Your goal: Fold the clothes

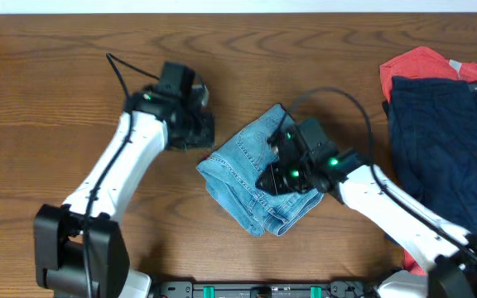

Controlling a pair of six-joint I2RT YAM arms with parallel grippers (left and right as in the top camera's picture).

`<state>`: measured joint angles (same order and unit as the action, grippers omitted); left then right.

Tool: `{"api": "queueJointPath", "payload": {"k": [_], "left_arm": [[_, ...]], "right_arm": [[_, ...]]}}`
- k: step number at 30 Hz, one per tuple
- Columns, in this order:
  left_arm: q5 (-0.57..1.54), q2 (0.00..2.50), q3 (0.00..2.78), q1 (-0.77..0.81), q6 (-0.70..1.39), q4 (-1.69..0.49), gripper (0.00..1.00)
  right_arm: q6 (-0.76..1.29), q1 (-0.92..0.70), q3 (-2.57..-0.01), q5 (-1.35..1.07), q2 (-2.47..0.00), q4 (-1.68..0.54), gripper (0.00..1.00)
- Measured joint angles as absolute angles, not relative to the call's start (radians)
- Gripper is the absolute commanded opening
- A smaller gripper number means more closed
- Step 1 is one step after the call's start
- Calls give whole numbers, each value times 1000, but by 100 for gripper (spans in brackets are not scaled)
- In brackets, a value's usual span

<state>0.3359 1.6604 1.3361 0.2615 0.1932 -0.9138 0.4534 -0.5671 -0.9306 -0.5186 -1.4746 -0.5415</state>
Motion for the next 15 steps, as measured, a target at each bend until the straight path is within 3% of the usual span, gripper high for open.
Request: {"api": "queueJointPath", "payload": {"k": [3, 6, 7, 9, 11, 15], "left_arm": [[334, 1652, 1401, 270, 179, -1043, 32], [334, 1647, 1387, 301, 167, -1126, 50], [334, 1647, 1365, 318, 174, -1126, 52], [335, 1647, 1308, 346, 191, -1102, 53], [335, 1647, 1220, 375, 223, -1026, 52], [337, 1648, 1035, 399, 310, -816, 29]], "right_arm": [[434, -567, -998, -457, -1436, -612, 27], [425, -567, -1016, -360, -1423, -662, 32], [424, -564, -1016, -316, -1424, -678, 40], [422, -554, -1016, -263, -1430, -696, 40], [413, -527, -1016, -223, -1434, -707, 33], [408, -451, -1016, -175, -1464, -745, 17]]}}
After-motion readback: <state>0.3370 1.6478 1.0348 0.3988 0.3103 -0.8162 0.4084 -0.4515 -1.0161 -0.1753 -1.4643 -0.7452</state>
